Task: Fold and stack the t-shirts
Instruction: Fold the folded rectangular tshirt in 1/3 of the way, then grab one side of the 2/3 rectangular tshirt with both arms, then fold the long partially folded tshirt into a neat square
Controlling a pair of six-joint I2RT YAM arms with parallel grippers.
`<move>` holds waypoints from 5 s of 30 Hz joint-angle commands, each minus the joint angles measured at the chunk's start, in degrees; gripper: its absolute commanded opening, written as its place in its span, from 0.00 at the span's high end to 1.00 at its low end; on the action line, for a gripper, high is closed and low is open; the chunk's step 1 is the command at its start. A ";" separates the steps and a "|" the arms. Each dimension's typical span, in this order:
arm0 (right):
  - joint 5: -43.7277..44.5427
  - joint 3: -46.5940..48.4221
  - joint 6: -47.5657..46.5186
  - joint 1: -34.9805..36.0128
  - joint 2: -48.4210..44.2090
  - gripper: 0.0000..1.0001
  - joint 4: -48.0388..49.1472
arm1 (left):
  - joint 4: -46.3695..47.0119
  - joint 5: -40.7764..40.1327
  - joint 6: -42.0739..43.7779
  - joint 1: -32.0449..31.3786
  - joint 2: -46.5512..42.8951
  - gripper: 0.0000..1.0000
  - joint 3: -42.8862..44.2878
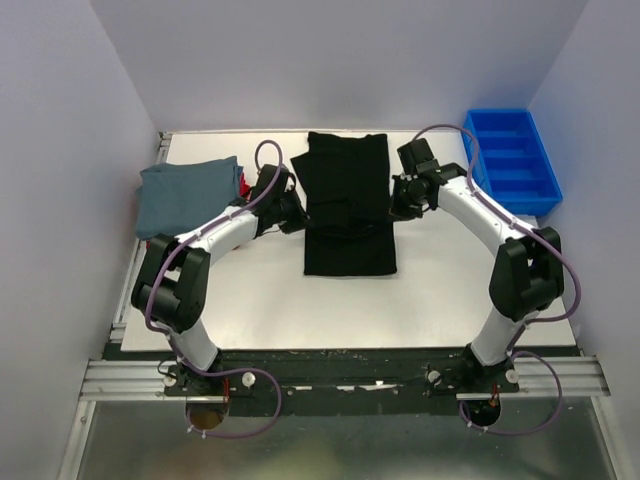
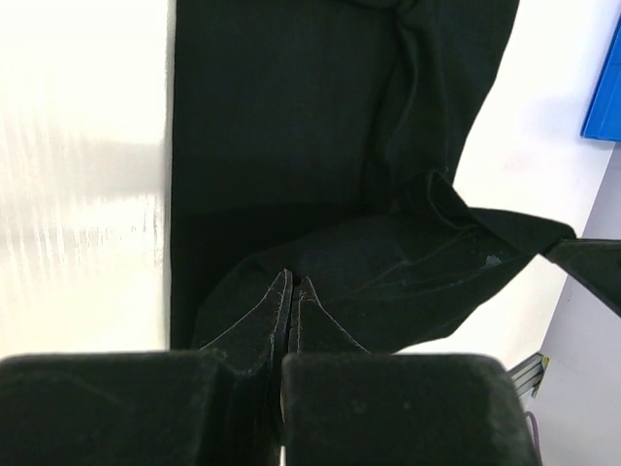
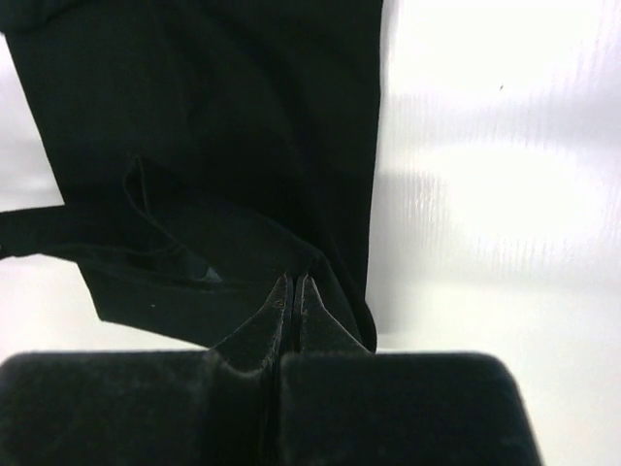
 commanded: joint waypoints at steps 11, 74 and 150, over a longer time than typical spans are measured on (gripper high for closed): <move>0.77 9.82 -1.33 -2.40 8.47 0.99 -2.39 | 1.48 -6.68 1.02 1.51 4.37 1.00 5.02; -16.10 -31.22 -0.10 -4.34 -3.74 0.71 21.34 | 6.59 -2.72 3.30 -3.15 -2.31 0.57 -16.33; -9.06 32.65 -2.30 -13.12 23.04 0.99 -3.18 | -15.74 -5.01 10.95 7.05 26.15 1.00 46.58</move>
